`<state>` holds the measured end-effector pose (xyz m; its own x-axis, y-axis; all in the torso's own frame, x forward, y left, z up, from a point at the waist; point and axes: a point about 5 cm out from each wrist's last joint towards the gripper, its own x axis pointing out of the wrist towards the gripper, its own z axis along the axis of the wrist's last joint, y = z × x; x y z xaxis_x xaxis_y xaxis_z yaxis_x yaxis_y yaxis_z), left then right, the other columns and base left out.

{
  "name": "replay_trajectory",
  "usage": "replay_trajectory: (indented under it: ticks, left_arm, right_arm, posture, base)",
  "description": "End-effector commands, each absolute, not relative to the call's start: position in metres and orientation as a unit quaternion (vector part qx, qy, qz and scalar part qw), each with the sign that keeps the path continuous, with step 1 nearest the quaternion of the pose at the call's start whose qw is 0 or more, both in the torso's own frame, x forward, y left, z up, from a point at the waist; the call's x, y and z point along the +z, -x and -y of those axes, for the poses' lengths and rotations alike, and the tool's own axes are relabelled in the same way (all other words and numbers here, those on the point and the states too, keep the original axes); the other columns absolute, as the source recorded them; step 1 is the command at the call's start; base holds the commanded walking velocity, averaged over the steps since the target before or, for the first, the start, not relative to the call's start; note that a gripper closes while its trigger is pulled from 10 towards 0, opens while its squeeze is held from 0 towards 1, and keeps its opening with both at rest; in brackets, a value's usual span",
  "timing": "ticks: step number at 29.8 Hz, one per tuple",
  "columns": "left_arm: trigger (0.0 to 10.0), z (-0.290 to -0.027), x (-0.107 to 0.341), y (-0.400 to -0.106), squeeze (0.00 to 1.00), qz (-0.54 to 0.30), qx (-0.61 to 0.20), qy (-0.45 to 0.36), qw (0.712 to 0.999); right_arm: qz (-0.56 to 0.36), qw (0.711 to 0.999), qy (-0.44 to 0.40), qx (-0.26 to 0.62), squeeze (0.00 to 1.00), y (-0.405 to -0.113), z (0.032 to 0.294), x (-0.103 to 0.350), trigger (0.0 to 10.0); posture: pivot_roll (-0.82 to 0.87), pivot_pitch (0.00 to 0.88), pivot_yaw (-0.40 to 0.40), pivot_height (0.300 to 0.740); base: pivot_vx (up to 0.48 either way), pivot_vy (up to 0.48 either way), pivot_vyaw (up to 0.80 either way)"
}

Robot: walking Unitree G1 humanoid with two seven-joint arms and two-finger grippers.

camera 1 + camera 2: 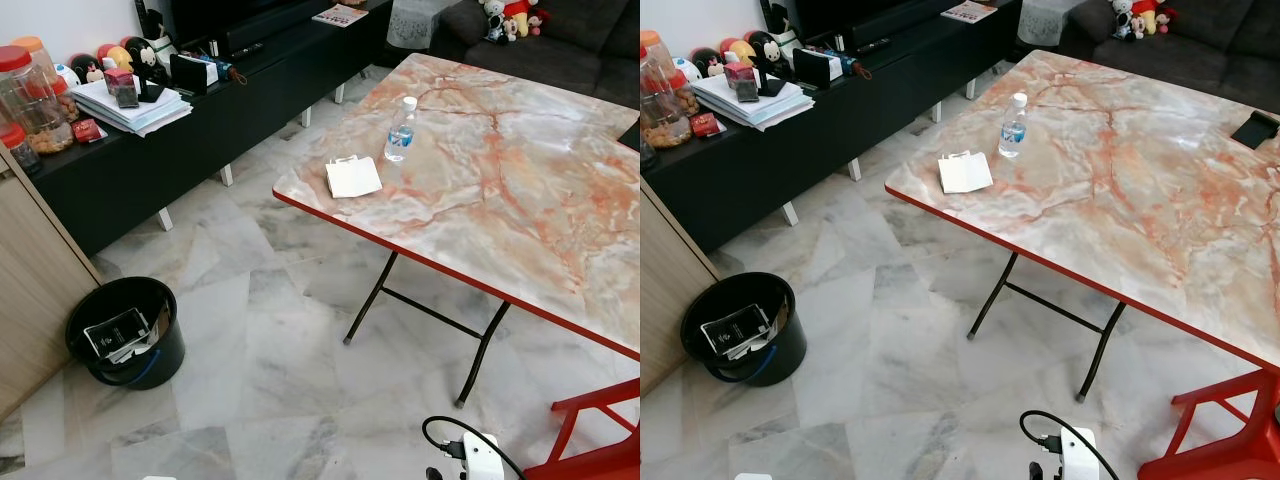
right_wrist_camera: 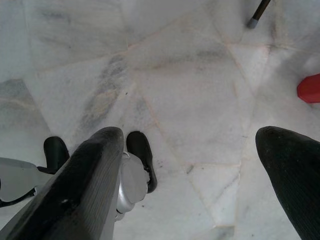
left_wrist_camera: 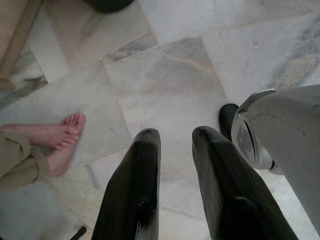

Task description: Picking trash to rubbish bin

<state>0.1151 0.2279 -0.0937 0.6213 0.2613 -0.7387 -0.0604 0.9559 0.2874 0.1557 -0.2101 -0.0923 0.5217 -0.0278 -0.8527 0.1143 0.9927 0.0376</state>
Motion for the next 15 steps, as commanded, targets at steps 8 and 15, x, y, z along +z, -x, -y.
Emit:
replay_trajectory:
  ticks: [8, 15]
  left_arm:
    - [10.0, -0.2252, -0.0931, -0.1146, 0.00, -0.417, 0.093, -0.118, 0.897]
    - [10.0, -0.2244, -0.0926, -0.1154, 0.00, -0.414, 0.086, -0.127, 0.897]
  right_arm:
    - [-0.493, 0.868, -0.041, -0.046, 0.00, -0.1516, 0.2125, -0.0936, 10.0]
    - [-0.493, 0.868, -0.043, -0.048, 0.00, -0.1514, 0.2124, -0.0937, 10.0]
  posture:
    - [0.06, 0.072, -0.049, 0.740]
    - [0.06, 0.075, -0.048, 0.740]
  base:
    - [0.000, 0.000, -0.80]
    - [0.000, 0.000, -0.80]
